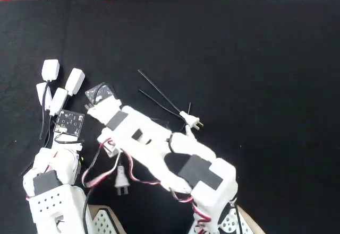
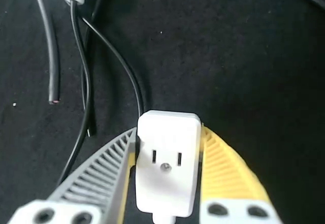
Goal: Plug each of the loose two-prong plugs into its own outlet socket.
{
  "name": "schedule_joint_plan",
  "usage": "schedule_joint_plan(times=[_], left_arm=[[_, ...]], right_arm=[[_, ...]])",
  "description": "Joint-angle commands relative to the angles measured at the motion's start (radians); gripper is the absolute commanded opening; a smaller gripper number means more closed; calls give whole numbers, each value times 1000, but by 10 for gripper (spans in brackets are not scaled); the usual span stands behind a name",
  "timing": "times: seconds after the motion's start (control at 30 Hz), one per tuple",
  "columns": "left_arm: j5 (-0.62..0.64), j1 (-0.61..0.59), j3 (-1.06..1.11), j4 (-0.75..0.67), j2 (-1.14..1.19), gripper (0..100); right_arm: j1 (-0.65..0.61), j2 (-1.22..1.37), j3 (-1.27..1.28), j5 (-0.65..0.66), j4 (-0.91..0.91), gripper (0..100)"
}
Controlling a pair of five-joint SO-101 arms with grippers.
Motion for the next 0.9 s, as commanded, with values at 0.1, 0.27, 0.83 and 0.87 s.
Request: schedule_joint_plan(times=[0.1,0.27,0.83,0.87], left_arm=[[3,-1,-21,-17,-8,30],[3,5,-21,-17,-8,30],[-38,91,1,-8,-8,30],[-38,102,1,-8,-8,30]], right_arm=[[98,25,-102,157,133,12],[233,27,-150,334,163,12],[549,35,-289,736,97,15],[559,35,-288,756,80,15]])
